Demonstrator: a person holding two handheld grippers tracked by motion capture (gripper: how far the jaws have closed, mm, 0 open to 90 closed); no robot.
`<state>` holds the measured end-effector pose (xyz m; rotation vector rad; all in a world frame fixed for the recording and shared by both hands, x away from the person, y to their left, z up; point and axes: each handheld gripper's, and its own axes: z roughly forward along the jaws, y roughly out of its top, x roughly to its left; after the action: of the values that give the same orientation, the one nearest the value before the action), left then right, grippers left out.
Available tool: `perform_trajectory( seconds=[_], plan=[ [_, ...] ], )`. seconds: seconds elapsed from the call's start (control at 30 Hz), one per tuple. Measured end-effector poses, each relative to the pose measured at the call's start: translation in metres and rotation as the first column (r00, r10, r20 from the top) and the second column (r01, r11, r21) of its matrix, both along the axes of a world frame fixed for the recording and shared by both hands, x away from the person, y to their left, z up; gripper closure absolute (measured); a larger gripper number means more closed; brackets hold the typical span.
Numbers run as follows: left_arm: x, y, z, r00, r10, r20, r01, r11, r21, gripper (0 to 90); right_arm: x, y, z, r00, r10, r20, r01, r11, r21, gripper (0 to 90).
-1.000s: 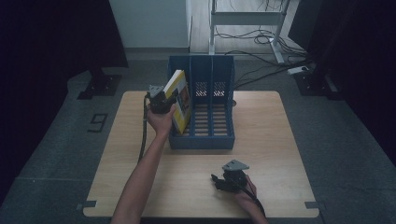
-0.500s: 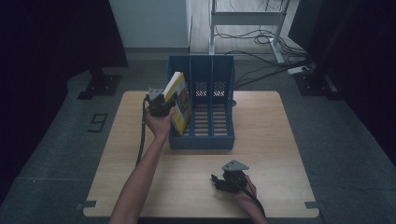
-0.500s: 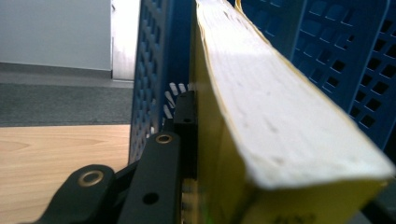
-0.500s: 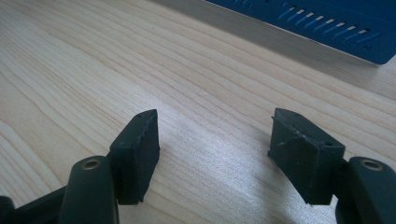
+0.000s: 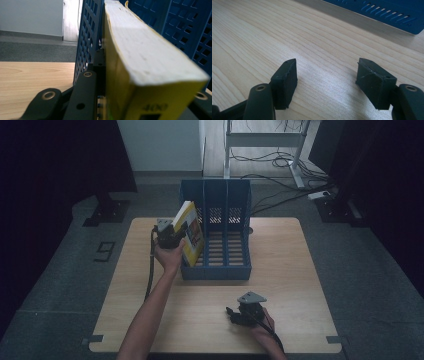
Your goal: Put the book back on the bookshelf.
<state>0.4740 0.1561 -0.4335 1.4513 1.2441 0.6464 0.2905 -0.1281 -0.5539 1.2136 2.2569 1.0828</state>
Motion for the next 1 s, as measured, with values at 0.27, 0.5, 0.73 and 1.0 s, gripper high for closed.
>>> perform_trajectory(
  seconds=[0.27, 0.5, 0.73, 1.0],
  plan=[
    [-0.004, 0.002, 0.003, 0.9983, -0.040, -0.043, 0.039, 0.9992, -0.012, 72.0, 0.000, 0.000, 0.000, 1.0000, 0.000, 0.000, 0.000, 1.000, -0.002, 32.2],
    [-0.014, 0.008, 0.012, 0.9947, -0.074, -0.071, 0.074, 0.9973, -0.006, 66.4, 0.000, 0.001, 0.000, 1.0000, 0.002, 0.004, -0.002, 1.000, -0.009, 32.2],
    [-0.015, 0.014, 0.019, 0.9921, -0.095, -0.082, 0.095, 0.9955, -0.003, 61.4, 0.000, 0.001, 0.000, 1.0000, 0.001, 0.004, -0.001, 1.000, -0.011, 32.1],
    [-0.012, 0.012, 0.027, 0.9912, -0.085, -0.102, 0.088, 0.9958, 0.027, 66.7, 0.000, 0.001, 0.000, 1.0000, 0.002, 0.006, -0.002, 1.000, -0.013, 32.1]
  ],
)
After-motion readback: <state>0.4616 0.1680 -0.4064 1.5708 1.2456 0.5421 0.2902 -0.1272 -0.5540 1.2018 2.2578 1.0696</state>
